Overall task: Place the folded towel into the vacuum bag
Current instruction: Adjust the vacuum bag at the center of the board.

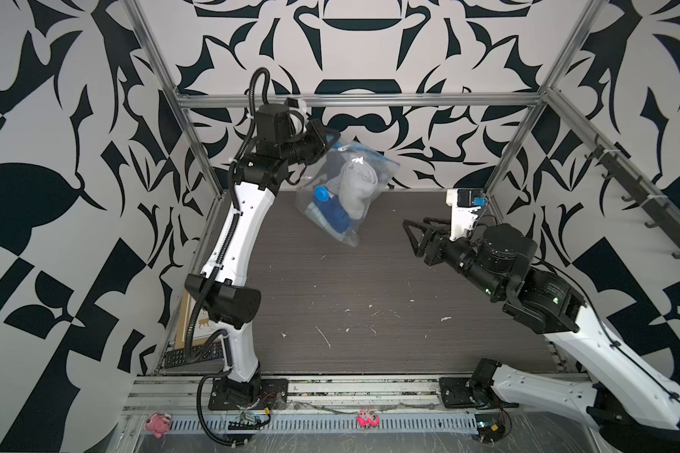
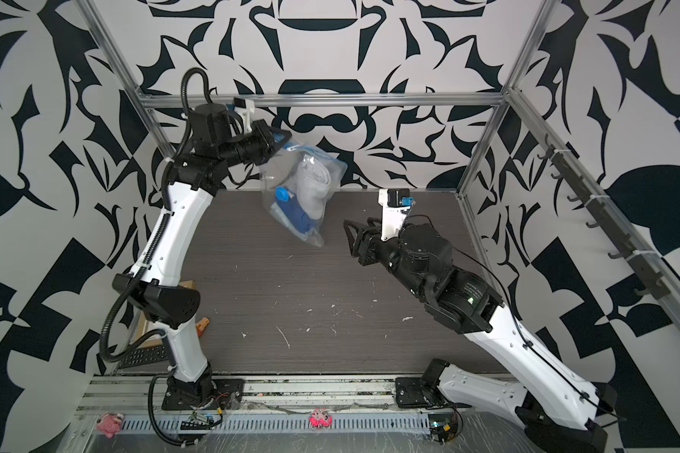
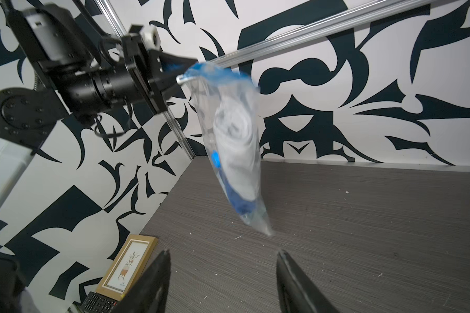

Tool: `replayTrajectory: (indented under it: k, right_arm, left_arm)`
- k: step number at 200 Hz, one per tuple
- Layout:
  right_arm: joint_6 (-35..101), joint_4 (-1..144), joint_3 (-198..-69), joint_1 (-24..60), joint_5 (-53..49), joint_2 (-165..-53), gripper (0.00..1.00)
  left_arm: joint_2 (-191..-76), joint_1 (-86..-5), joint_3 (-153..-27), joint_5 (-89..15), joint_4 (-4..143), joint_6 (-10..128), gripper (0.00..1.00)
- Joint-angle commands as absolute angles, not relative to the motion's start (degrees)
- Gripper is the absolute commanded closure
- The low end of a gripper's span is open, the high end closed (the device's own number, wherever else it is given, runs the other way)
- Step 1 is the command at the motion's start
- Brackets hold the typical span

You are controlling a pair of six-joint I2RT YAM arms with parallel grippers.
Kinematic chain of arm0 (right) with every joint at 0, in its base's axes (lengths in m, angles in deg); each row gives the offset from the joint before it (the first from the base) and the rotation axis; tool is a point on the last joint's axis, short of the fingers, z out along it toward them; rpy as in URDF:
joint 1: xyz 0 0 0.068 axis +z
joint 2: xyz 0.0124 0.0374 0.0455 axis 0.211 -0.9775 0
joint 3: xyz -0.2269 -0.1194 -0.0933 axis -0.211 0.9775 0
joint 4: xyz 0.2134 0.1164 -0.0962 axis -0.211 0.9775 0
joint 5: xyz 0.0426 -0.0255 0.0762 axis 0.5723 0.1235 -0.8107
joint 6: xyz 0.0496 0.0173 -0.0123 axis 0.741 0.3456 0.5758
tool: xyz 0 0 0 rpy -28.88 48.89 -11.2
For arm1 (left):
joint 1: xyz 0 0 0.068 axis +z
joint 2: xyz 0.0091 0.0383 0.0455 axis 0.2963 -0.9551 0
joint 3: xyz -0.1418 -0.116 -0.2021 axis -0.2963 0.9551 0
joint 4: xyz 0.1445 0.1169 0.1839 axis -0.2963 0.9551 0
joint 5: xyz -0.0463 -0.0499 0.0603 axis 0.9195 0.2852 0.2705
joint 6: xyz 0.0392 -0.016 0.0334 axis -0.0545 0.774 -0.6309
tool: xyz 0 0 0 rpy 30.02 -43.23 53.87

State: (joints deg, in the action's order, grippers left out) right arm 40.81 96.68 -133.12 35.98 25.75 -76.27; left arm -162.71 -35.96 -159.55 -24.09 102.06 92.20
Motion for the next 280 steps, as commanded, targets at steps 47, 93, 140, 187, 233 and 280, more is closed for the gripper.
replayTrajectory:
  k: [47, 93, 140, 187, 233, 280]
  right_arm:
    - [47.64, 95.37, -126.88, 35.63, 25.12, -71.68, 0.37]
    - [53.56, 95.89, -121.08, 35.34, 22.07, -69.07, 0.37]
    - [60.61, 96.05, -115.00, 35.30, 18.21, -66.73, 0.36]
    - [73.13, 92.94, -104.96, 35.37, 13.58, -63.00, 0.22]
    - [85.03, 84.03, -91.60, 36.29, 12.20, -57.88, 0.20]
    - [89.47, 76.70, -87.26, 42.30, 15.52, -63.29, 0.19]
  left_arm:
    - [-137.91, -37.31, -110.52, -24.75, 79.25, 92.82, 1.00]
    - [-113.84, -46.19, -68.24, -33.01, 78.29, 93.05, 0.97]
    - [-92.77, -54.64, -47.16, -46.75, 85.31, 100.74, 0.63]
    - [-81.17, -54.76, -41.44, -47.92, 96.67, 104.19, 0.32]
    - [-77.38, -54.94, -37.16, -47.08, 104.92, 107.97, 0.27]
    - [-75.93, -56.21, -31.27, -45.54, 98.40, 109.33, 0.31]
